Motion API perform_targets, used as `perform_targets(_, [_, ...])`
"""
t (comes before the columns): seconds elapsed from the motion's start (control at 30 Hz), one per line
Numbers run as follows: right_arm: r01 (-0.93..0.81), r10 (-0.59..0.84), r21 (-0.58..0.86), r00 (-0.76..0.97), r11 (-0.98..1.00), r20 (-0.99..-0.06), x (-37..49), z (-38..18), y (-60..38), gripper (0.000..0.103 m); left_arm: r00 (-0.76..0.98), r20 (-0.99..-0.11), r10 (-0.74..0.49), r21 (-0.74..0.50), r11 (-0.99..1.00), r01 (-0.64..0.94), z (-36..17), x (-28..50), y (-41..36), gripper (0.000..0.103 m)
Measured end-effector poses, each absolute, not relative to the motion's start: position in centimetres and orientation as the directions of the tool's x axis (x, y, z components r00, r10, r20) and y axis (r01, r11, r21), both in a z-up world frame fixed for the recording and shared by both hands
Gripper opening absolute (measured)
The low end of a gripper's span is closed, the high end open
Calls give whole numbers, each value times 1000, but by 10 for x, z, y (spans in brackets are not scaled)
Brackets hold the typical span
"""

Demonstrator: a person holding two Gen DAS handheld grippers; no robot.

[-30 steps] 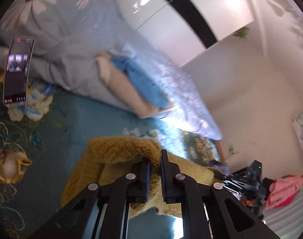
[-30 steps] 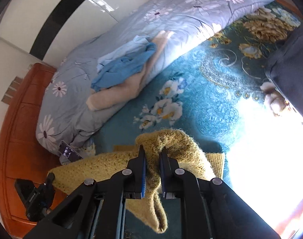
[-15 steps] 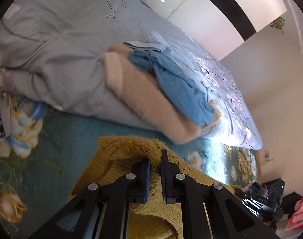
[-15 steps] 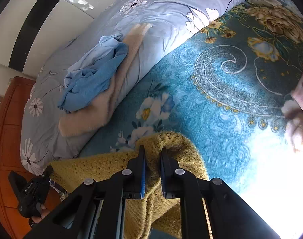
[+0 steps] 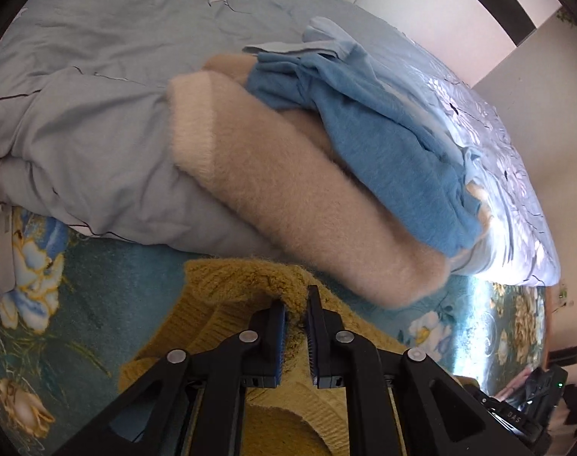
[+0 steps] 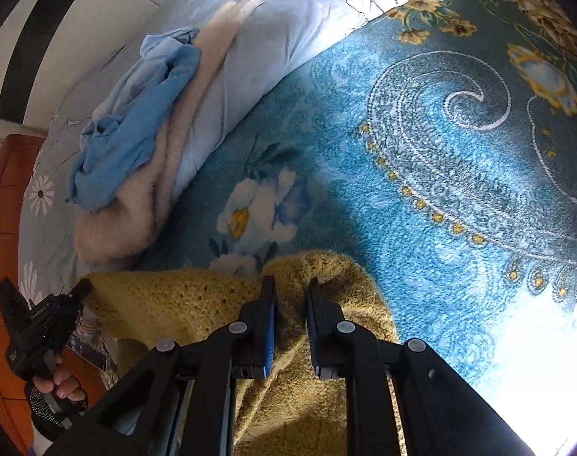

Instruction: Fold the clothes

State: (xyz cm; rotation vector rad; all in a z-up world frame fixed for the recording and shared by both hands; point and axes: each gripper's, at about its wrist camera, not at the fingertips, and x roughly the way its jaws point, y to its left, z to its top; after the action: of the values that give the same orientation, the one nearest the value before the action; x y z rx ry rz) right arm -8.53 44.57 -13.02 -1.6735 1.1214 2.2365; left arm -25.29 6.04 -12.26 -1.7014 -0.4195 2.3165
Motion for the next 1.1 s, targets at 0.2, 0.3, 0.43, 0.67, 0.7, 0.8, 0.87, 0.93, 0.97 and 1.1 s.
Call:
perform_targets(0.2, [-455, -283, 475, -427, -753, -859, -71, -98, 447, 33, -259, -864, 431, -436, -899, -40, -110, -237, 41, 42])
perform_targets(0.3, [-425, -274, 488, -470, -763, -839, -53, -76, 448, 34, -279, -832, 480, -486, -872, -50, -95, -219, 13, 54])
perform_targets(0.43, [-427, -249, 463, -467, -777, -849, -1, -80, 446, 45, -317, -828, 463, -467, -882, -67, -91, -178, -33, 64])
perform_targets(0.67, [-530, -314, 473, -365, -704, -876, 77, -136, 437, 45, -218, -905, 364, -377, -926, 15, -158, -116, -96, 65])
perform_targets(0.7, [-537, -326, 487, -370, -689, -870, 80, -139, 435, 45, -214, -903, 372, -389, -920, 42, -165, -112, -101, 65])
perform_targets(0.8, [-546, -357, 522, -385, -655, -851, 79, -144, 429, 45, -200, -893, 404, -430, -896, 111, -185, -102, -110, 65])
perform_targets(0.87, [-547, -368, 521, -372, -655, -852, 73, -148, 423, 45, -189, -880, 437, -463, -878, 124, -192, -102, -105, 65])
perform_targets(0.93, [-541, -383, 536, -377, -648, -843, 69, -149, 418, 45, -188, -878, 440, -463, -881, 99, -194, -105, -96, 65])
perform_targets(0.97, [-538, -389, 542, -379, -645, -839, 67, -149, 415, 45, -189, -876, 443, -464, -882, 84, -194, -106, -91, 65])
perform_targets(1.1, [-517, -385, 547, -393, -659, -835, 61, -142, 406, 46, -163, -882, 442, -457, -887, 66, -194, -113, -78, 65])
